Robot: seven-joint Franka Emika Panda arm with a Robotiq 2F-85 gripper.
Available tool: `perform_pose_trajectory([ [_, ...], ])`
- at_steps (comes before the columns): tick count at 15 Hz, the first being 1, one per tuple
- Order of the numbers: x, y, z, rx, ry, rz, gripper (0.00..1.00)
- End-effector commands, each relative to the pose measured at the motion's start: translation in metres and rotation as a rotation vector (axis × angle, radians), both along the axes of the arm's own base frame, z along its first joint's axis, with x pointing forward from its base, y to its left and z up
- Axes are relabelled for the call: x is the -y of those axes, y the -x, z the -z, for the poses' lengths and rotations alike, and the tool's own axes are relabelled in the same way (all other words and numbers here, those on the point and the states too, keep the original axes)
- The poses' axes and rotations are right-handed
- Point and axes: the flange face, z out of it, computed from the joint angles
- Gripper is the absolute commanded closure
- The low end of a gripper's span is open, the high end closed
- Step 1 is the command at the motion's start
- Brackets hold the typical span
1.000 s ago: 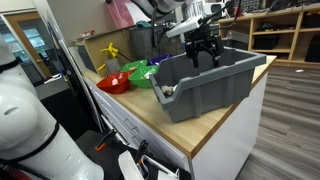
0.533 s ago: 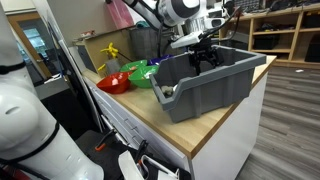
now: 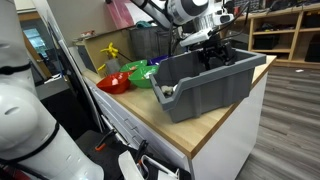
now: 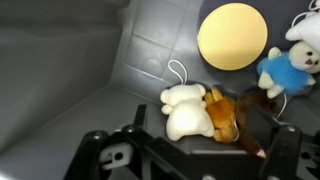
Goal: Remove the white plush toy from the grey container and put it in the red bowl.
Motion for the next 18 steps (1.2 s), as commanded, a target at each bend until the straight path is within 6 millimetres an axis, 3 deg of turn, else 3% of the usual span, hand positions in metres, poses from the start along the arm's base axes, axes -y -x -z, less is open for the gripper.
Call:
perform_pose_trajectory([
  [1,0.011,-0.012,0.004,0.036,0.042,0.022,0.0],
  [7,0.021,-0.018,0.02,0.098,0.082,0.069,0.0],
  [14,0.016,-0.013,0.032,0.099,0.087,0.087,0.03],
  [15,0.017,-0.013,0.033,0.099,0.088,0.085,0.07],
  [16,0.017,-0.012,0.036,0.1,0.089,0.083,0.29],
  [18,0.016,-0.011,0.039,0.097,0.087,0.078,0.33],
])
